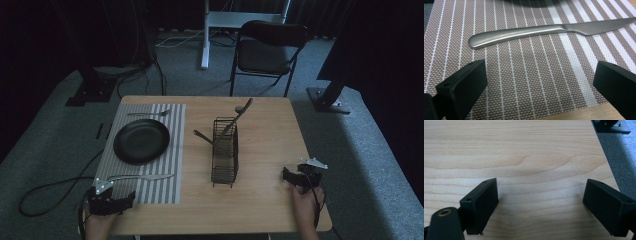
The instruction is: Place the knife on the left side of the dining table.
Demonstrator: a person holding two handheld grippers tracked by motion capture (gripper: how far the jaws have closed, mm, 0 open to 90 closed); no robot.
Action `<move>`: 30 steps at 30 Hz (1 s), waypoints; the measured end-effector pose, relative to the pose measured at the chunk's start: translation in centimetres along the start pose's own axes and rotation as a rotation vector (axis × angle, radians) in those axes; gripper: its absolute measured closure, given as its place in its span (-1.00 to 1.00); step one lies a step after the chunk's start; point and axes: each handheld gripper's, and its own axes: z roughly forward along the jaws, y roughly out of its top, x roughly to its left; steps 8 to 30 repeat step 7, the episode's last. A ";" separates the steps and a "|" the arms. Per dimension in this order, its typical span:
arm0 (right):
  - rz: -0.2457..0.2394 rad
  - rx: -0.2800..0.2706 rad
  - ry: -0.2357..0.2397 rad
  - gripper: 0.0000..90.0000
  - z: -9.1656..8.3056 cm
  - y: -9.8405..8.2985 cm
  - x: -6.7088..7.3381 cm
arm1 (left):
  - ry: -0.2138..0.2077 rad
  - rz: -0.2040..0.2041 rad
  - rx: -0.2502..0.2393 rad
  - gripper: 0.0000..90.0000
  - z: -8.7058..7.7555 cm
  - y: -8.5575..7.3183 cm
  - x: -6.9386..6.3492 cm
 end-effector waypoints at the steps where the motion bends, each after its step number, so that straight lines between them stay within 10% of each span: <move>1: 0.000 0.000 0.000 -0.74 0.0 0.0 0.0 | -0.001 0.005 0.001 -1.00 0.0 0.0 -0.1; 30: 0.001 0.000 -0.001 -0.74 0.0 0.0 0.0 | 0.016 0.020 -0.006 -1.00 -0.1 0.0 -0.4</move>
